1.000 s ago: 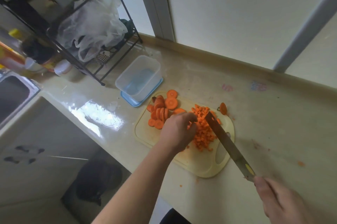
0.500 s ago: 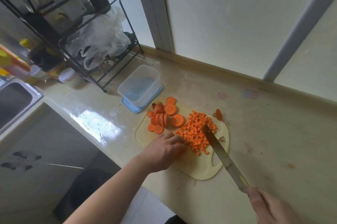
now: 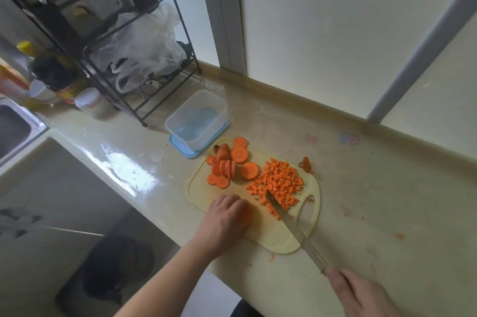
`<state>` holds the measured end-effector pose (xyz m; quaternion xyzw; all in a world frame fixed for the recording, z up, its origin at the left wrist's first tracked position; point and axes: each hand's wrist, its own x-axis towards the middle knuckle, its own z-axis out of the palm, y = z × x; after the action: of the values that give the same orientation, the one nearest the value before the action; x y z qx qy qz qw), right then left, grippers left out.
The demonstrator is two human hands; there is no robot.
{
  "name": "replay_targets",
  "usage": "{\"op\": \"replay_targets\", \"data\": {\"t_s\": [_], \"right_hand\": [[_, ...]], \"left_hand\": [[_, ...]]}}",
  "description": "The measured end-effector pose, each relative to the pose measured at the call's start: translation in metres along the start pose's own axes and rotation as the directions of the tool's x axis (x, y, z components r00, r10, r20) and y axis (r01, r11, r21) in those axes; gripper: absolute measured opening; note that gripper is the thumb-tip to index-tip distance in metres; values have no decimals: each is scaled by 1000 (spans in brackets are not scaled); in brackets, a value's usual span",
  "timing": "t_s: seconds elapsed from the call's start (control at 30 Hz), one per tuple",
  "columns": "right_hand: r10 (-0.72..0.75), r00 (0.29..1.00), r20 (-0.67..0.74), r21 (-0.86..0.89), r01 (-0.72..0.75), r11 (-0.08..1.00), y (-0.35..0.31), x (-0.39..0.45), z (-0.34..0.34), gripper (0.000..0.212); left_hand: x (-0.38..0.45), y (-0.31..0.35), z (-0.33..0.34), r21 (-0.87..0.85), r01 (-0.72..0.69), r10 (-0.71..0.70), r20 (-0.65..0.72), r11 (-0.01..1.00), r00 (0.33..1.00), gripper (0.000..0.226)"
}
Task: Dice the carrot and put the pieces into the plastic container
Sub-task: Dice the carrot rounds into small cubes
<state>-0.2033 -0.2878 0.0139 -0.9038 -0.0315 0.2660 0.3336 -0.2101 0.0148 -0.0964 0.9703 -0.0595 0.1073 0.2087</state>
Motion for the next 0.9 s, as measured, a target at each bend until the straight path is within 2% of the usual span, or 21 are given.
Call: {"op": "replay_targets", "data": {"t_s": [0.07, 0.13, 0.17, 0.27, 0.4, 0.57, 0.7, 0.73, 0.83, 0.9], "right_hand": [[0, 999, 34, -14, 0, 1000, -4, 6, 7, 67], [-11, 999, 44, -3, 11, 1000, -7, 15, 18, 96], [-25, 998, 53, -10, 25, 1000, -8, 21, 23, 103], [-49, 995, 90, -68, 55, 996, -13, 33, 35, 92], [-76, 992, 104, -73, 84, 994, -17, 38, 46, 84], [-86, 994, 62, -89, 91, 992, -14, 42, 39, 97], [-122, 986, 114, -157, 139, 978, -19, 52, 32, 54], [-132, 983, 124, -154, 151, 977, -20, 53, 31, 57], [-157, 973, 167, -142, 181, 973, -17, 56, 32, 87], [-150, 969, 194, -119, 175, 977, -15, 57, 32, 94]], "left_hand": [[-9, 6, 7, -48, 84, -87, -57, 995, 995, 36], [-18, 9, 15, -123, 128, -142, -115, 984, 983, 34], [-20, 11, 17, -158, 143, -167, -147, 977, 975, 35], [-18, 16, 22, -195, 169, -209, -207, 966, 956, 38], [-21, 15, 28, -247, 163, -217, -209, 955, 954, 38], [-23, 13, 31, -266, 142, -205, -226, 953, 952, 36], [-24, 11, 27, -260, 102, -161, -217, 960, 963, 35], [-25, 10, 26, -258, 89, -147, -218, 962, 965, 31], [-25, 11, 27, -268, 88, -153, -232, 959, 961, 22], [-24, 13, 27, -275, 94, -165, -246, 957, 955, 19]]}}
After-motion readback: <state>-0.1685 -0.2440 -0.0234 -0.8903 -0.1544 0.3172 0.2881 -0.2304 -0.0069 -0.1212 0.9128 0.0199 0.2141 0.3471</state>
